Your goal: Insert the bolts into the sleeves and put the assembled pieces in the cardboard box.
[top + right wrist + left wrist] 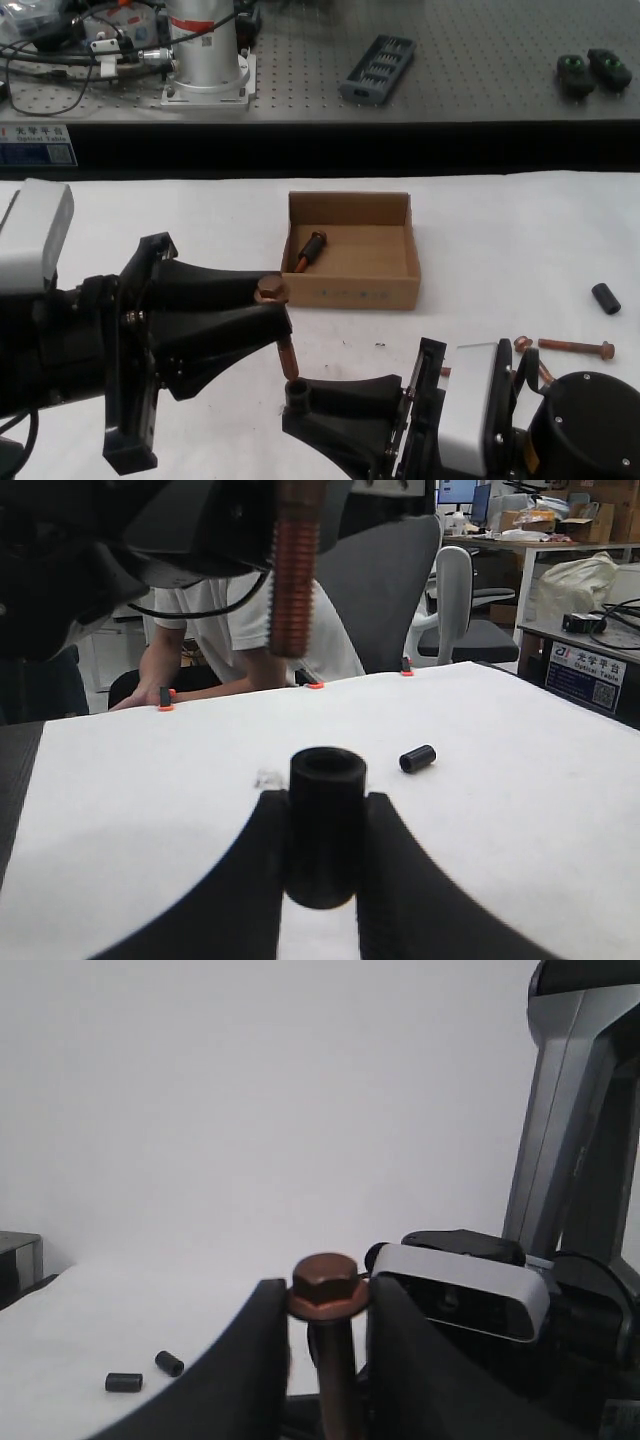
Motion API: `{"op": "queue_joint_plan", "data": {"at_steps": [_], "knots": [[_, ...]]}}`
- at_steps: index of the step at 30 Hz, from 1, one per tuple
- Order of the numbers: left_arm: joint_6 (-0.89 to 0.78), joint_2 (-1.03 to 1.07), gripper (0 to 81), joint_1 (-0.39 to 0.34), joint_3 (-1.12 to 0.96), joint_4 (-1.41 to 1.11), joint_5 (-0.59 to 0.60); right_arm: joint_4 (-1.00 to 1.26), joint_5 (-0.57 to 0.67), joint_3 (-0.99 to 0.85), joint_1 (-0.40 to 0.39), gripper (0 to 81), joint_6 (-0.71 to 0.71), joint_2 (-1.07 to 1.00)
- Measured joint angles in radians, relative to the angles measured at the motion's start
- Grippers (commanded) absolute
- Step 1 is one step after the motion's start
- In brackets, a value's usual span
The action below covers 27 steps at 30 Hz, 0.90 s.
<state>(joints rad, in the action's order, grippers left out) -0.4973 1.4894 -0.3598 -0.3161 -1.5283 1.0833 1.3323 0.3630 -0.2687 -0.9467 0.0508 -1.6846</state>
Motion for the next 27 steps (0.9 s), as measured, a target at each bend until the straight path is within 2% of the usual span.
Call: {"op": "queue_joint_plan", "data": {"at_steps": [8, 17, 27], "knots": [[0.000, 0.000, 0.6, 0.000, 0.000, 0.005, 0.019, 0.000, 0.000, 0.000, 0.000, 6.6, 0.003, 0.000], [0.109, 0.000, 0.6, 0.000, 0.000, 0.142, 0.019, 0.000, 0.003, 0.000, 0.000, 6.6, 0.018, 0.000], [0.141, -0.002, 0.6, -0.023, 0.000, 0.183, 0.018, -0.004, 0.024, 0.000, 0.000, 6.6, 0.032, 0.000]]}}
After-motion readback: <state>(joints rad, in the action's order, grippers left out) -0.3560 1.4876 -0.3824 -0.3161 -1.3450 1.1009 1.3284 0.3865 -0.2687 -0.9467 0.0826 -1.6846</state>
